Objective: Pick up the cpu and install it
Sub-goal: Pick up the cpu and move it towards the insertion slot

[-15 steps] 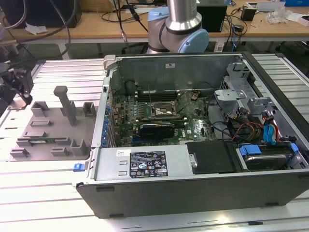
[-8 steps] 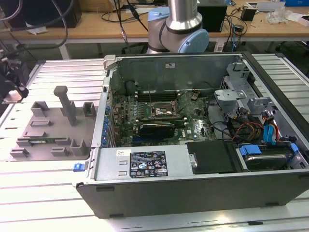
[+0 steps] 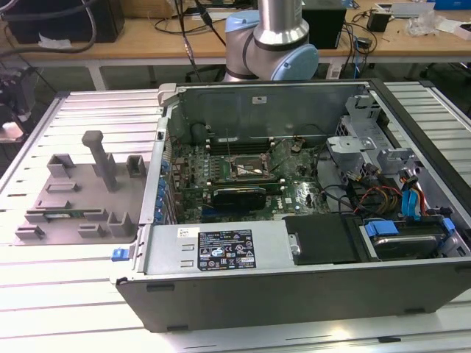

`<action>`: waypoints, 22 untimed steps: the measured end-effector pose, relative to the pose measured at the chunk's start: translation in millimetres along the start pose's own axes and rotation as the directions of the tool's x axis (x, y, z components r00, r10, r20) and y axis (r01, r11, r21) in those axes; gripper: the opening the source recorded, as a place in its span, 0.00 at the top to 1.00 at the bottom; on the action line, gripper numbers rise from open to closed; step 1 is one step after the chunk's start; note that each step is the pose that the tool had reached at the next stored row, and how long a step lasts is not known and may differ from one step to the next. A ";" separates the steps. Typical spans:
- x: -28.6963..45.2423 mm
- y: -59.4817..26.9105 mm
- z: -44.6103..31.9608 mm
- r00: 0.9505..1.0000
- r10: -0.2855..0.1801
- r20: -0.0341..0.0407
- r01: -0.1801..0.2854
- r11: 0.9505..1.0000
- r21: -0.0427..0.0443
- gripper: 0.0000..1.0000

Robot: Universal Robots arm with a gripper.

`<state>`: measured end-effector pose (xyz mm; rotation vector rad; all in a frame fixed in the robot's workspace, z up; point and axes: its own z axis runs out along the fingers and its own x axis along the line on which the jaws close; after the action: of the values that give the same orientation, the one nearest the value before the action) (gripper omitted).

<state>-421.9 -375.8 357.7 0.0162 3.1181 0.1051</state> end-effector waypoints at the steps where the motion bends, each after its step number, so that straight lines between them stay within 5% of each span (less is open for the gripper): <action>1: -0.1 0.2 -3.0 1.000 0.000 0.000 0.000 1.000 0.000 0.46; 22: -1.8 6.0 -88.4 1.000 0.000 0.000 0.000 1.000 0.002 0.46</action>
<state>-421.9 -375.8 446.3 0.0163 3.1182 0.1020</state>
